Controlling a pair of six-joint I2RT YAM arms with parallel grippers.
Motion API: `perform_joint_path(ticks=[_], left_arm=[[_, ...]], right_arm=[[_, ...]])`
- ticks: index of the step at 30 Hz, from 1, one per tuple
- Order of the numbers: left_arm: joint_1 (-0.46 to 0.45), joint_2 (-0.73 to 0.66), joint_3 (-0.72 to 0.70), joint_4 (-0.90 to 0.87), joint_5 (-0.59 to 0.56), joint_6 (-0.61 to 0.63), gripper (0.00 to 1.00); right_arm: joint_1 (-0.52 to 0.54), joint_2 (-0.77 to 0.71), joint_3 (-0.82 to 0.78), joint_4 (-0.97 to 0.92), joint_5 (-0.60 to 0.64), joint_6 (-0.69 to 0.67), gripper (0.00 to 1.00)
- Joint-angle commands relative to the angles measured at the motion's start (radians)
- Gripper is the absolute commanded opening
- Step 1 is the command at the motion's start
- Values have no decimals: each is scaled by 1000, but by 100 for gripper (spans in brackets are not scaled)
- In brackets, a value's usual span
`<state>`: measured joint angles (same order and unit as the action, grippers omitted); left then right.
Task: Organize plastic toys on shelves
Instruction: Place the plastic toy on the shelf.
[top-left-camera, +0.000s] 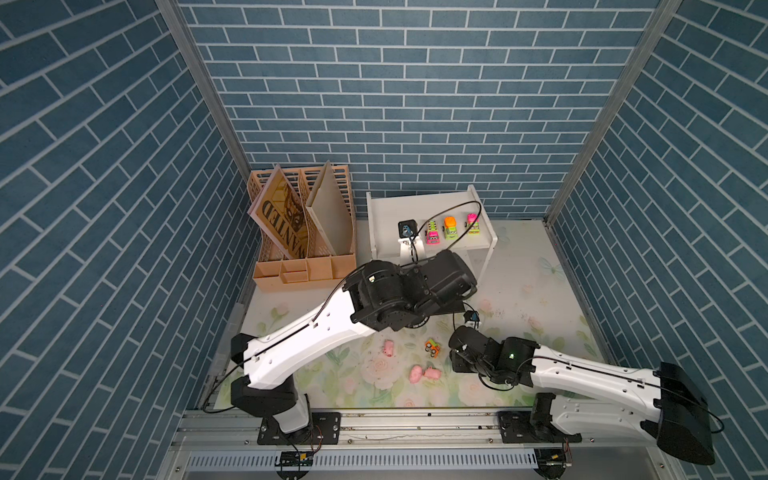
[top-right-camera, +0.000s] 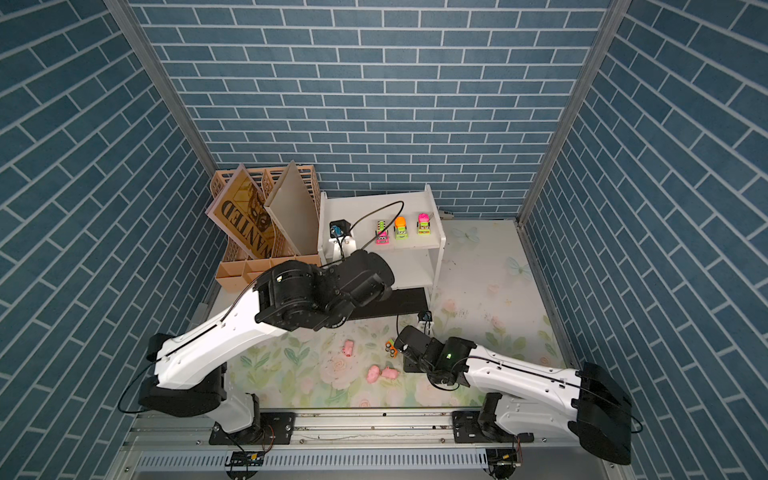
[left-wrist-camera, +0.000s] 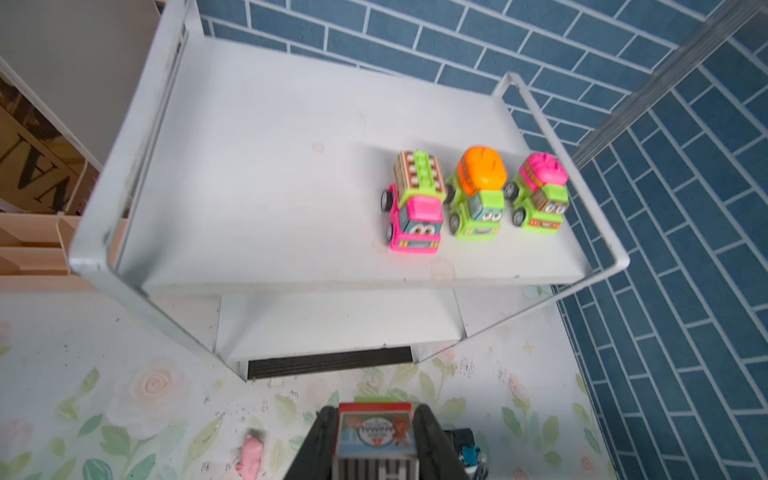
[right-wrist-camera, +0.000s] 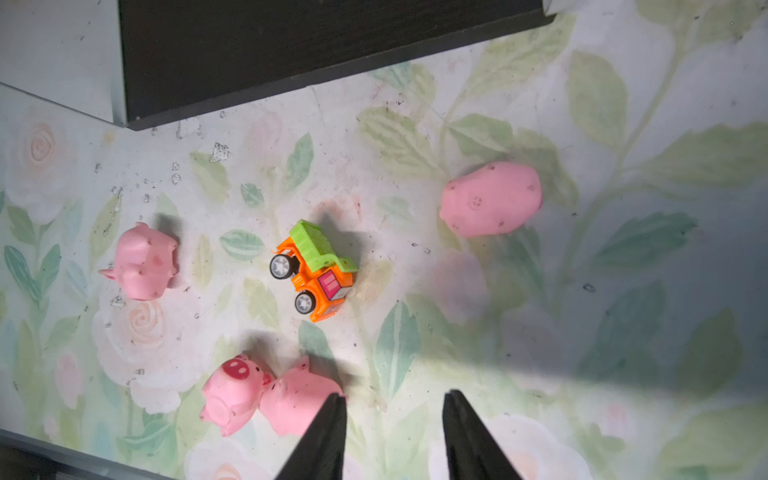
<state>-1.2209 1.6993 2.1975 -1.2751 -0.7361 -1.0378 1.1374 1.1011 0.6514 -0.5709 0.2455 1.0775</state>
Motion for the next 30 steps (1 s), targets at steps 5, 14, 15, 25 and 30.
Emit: perform_joint_path(ticks=[5, 14, 15, 25, 30], left_arm=[[120, 94, 193, 23, -31, 218, 19], [205, 78, 123, 180, 1, 323, 19], [209, 81, 118, 188, 4, 327, 19], [249, 118, 84, 167, 2, 314, 24], [259, 128, 70, 163, 38, 315, 28]], right_arm=[[-4, -5, 20, -48, 24, 18, 42], [-4, 2, 12, -47, 18, 16, 42], [-4, 4, 10, -44, 17, 18, 42], [-5, 24, -3, -15, 2, 20, 42], [-5, 26, -8, -11, -2, 19, 42]])
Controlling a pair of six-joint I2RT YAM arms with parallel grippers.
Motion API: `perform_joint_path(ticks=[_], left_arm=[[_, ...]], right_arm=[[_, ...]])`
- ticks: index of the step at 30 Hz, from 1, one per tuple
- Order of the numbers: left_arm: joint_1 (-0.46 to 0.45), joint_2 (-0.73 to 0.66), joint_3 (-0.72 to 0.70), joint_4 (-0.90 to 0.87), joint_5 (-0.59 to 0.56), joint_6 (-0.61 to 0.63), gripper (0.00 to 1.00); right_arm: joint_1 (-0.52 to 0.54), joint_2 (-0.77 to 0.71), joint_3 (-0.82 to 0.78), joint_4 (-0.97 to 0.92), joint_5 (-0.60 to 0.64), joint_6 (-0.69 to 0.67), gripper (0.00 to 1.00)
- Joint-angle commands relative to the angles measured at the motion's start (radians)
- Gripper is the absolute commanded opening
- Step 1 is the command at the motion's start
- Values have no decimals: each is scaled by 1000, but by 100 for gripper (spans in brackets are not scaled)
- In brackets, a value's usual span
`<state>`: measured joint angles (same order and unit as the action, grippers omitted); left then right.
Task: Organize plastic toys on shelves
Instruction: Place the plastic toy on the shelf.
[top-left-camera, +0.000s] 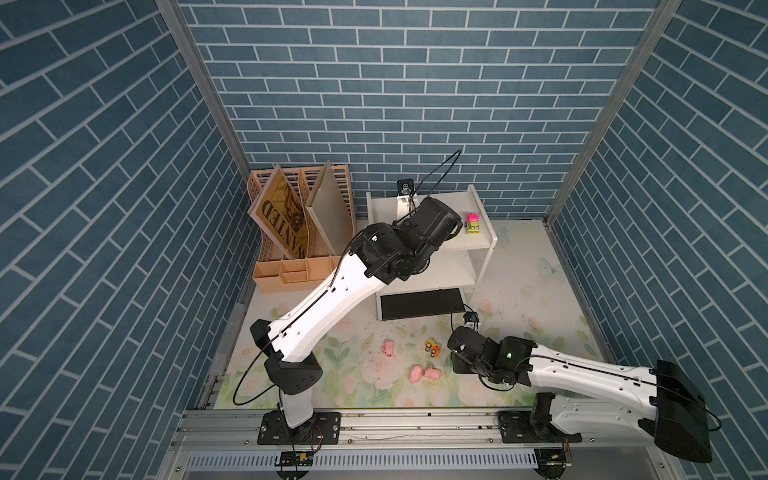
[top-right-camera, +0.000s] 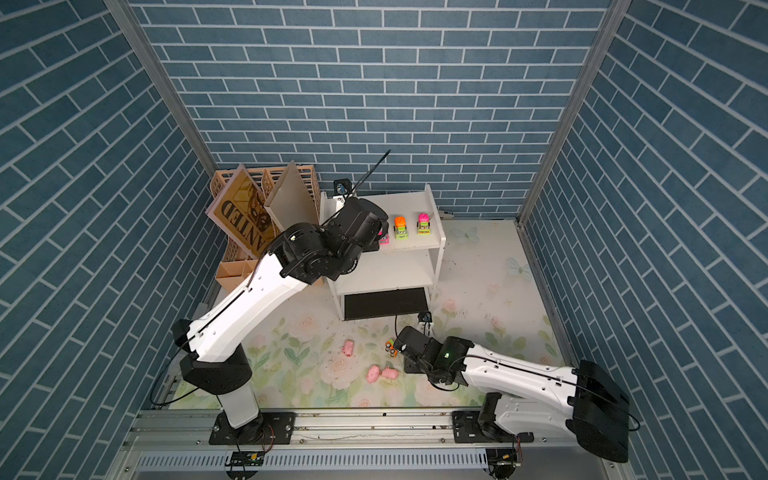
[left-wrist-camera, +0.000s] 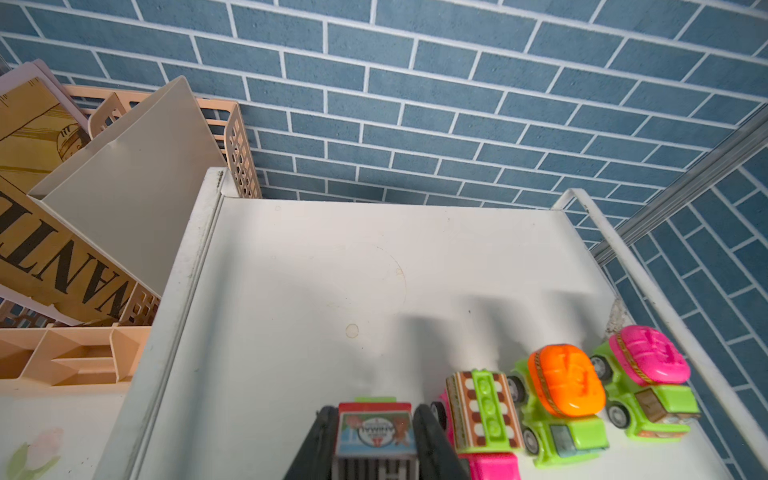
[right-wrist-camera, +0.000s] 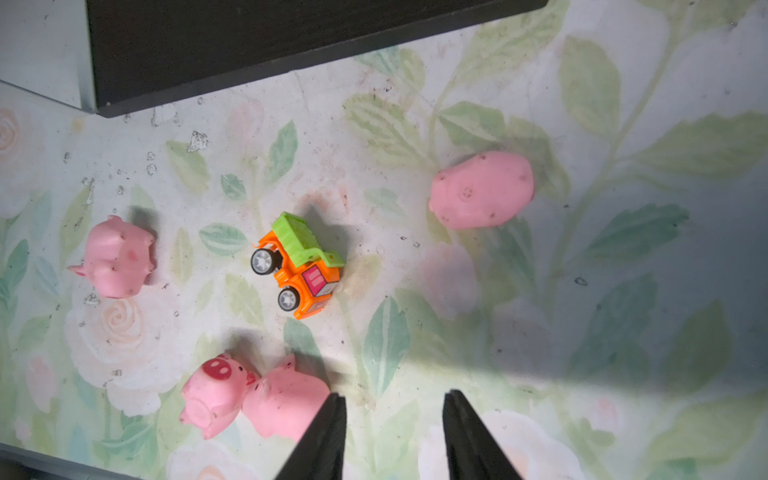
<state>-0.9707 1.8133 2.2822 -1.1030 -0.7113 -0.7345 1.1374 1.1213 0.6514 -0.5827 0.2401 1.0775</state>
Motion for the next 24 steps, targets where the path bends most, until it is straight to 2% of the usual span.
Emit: perform_joint_path(ticks=[1, 7, 9, 12, 16, 24], left_arm=[[9, 14, -20, -7, 15, 11, 29], [10, 4, -36, -2, 7, 8, 43], [14, 9, -35, 3, 11, 15, 44], [17, 16, -36, 3, 14, 17, 41], [19, 12, -58, 16, 7, 14, 31], [29, 9, -63, 57, -11, 19, 30]], right_arm=[[-5, 6, -10, 1, 4, 20, 42], [-7, 0, -11, 2, 4, 23, 43], [-8, 1, -13, 2, 3, 22, 43], [-9, 0, -10, -1, 5, 23, 43], [-8, -2, -11, 0, 8, 23, 43], [-15, -3, -16, 0, 7, 21, 43]])
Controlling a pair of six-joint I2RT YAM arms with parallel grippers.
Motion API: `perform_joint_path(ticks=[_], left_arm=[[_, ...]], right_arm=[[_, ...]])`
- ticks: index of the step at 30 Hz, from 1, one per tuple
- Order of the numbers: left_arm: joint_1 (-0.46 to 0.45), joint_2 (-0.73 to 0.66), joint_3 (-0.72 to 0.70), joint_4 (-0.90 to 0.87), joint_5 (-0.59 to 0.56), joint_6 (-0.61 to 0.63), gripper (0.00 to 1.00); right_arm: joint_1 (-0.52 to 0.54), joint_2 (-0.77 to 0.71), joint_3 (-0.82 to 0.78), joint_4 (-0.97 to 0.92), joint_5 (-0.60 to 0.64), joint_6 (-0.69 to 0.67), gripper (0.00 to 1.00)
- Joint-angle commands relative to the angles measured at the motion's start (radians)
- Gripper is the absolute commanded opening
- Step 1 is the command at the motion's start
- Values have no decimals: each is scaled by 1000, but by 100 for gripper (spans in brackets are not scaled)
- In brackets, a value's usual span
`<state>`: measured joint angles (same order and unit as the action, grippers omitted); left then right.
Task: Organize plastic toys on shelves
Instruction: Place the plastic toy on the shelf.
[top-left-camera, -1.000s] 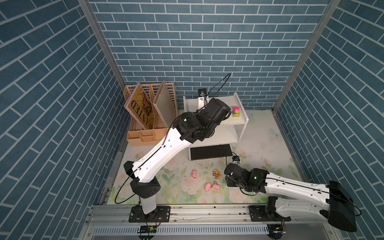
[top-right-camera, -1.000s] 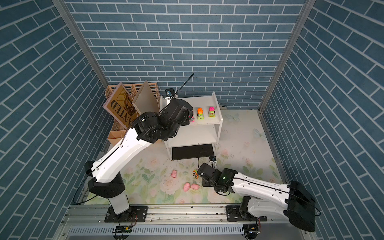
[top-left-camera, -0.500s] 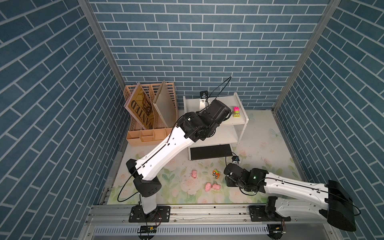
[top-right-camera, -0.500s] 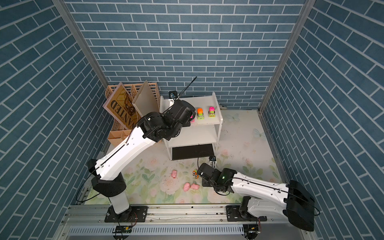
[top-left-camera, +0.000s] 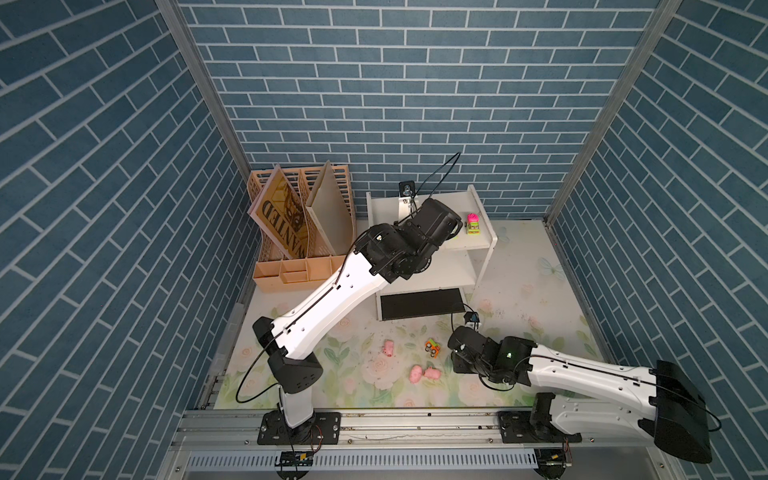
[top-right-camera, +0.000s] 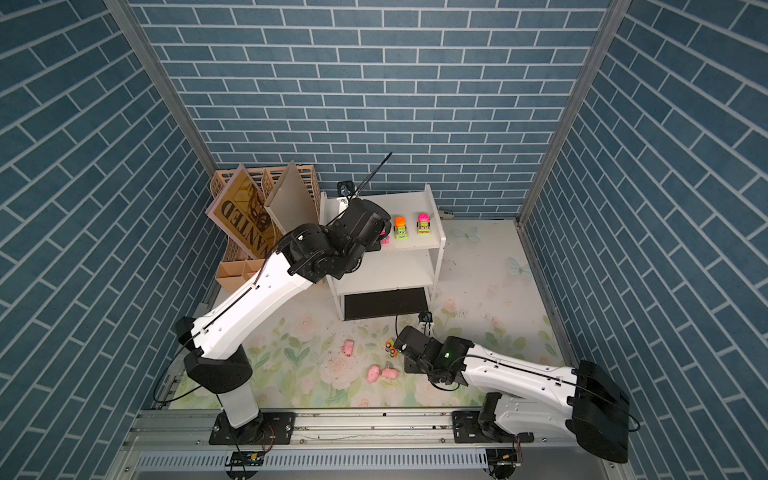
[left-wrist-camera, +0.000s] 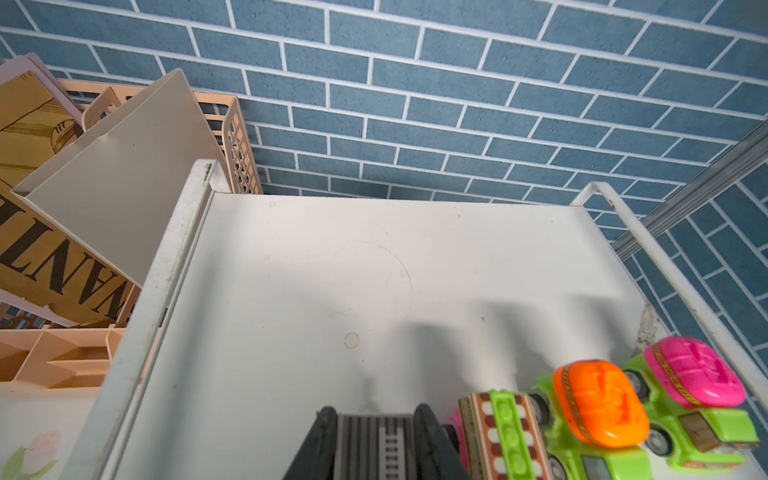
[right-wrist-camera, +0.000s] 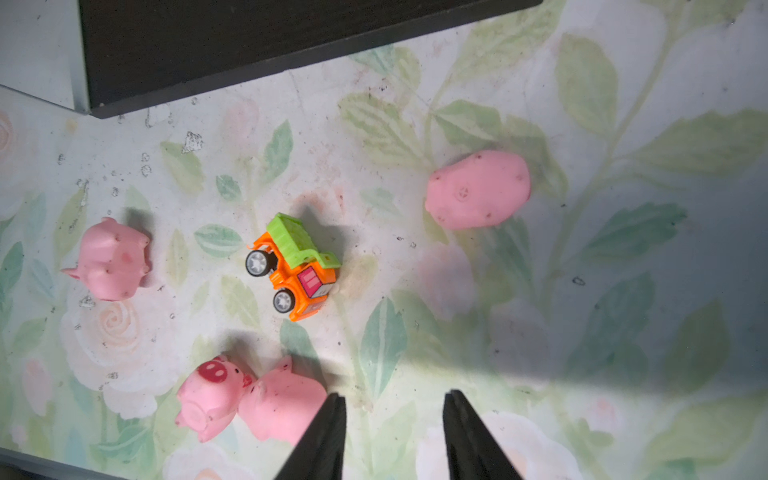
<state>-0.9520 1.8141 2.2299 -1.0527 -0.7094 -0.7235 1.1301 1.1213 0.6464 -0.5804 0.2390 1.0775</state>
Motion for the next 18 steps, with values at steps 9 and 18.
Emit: perform_joint_path(ticks=[9, 18], left_arm=[[15, 10, -25, 40, -22, 11, 34], [16, 14, -12, 61, -32, 23, 36]], right_arm=[[-13, -16, -17, -19, 9, 20, 43], [-21, -17, -14, -21, 5, 13, 43]])
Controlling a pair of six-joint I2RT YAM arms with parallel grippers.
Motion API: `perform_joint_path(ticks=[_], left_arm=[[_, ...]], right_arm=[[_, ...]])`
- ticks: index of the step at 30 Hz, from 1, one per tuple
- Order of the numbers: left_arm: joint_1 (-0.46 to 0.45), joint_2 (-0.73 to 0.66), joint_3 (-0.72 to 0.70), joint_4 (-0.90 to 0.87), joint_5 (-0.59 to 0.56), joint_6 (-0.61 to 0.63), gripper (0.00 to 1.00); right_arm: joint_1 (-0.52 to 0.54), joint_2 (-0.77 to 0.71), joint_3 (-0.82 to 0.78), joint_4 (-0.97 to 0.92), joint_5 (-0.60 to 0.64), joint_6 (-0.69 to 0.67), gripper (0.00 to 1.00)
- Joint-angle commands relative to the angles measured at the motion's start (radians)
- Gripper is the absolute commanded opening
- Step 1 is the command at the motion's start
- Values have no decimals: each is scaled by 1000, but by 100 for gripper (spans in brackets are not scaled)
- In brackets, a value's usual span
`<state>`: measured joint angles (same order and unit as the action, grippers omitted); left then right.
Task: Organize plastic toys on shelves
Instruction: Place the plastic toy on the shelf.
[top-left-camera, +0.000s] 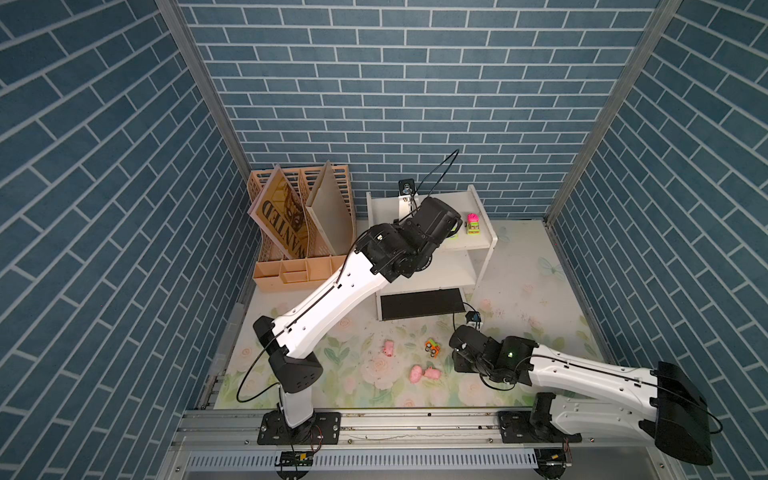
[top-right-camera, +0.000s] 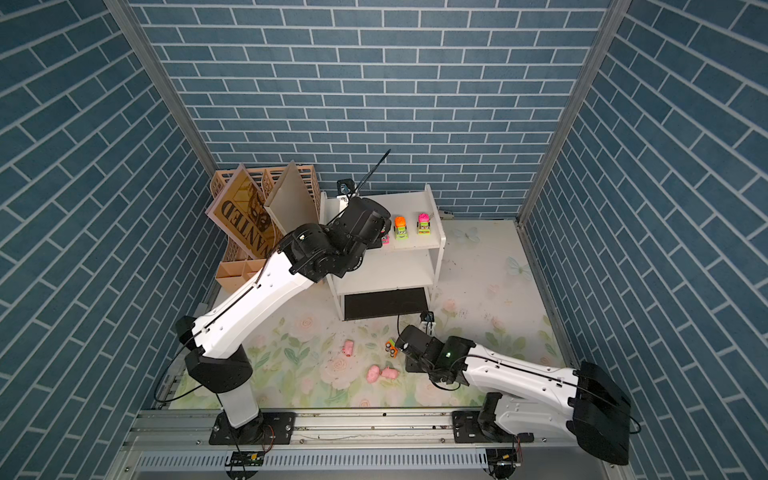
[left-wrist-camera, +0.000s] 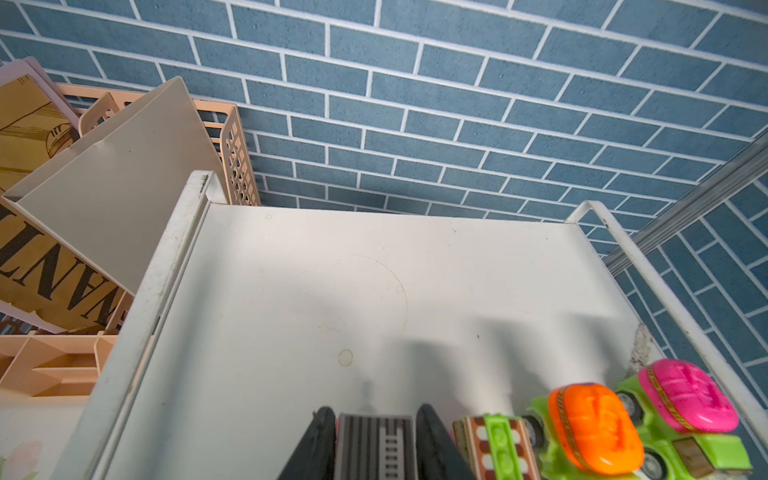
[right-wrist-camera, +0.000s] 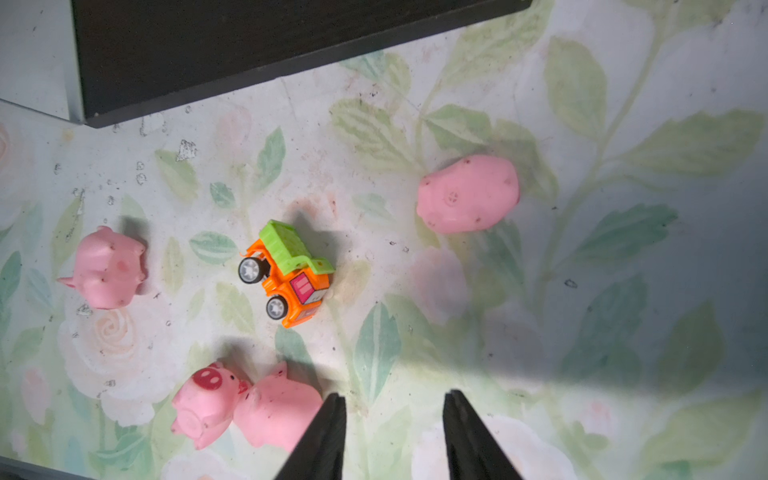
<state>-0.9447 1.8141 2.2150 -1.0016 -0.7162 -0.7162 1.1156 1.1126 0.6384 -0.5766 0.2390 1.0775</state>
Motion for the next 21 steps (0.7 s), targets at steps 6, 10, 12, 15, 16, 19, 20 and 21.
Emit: perform_joint_path(ticks=[6, 10, 12, 15, 16, 19, 20, 21], left_arm=[[12, 6, -8, 29, -26, 26, 36], [13, 22, -11, 26, -8, 22, 36], [13, 24, -14, 30, -6, 20, 40], [13, 14, -11, 42, -16, 26, 43], [13, 6, -9, 49, -20, 31, 44], [12, -13, 11, 71, -38, 58, 51], [12, -21, 24, 80, -46, 71, 54], [12, -30, 33, 92, -51, 83, 55]], right_arm=[[-8, 0, -4, -21, 4, 8, 43], [-11, 3, -6, -12, 1, 5, 43], [-12, 3, -7, -9, -3, 4, 43], [-12, 2, -2, -14, 1, 2, 43], [-13, 0, 0, -16, 3, 1, 43], [-13, -2, 18, -18, 11, -13, 43], [-13, 0, 29, -21, 15, -21, 43], [-12, 3, 42, -25, 21, -30, 43]])
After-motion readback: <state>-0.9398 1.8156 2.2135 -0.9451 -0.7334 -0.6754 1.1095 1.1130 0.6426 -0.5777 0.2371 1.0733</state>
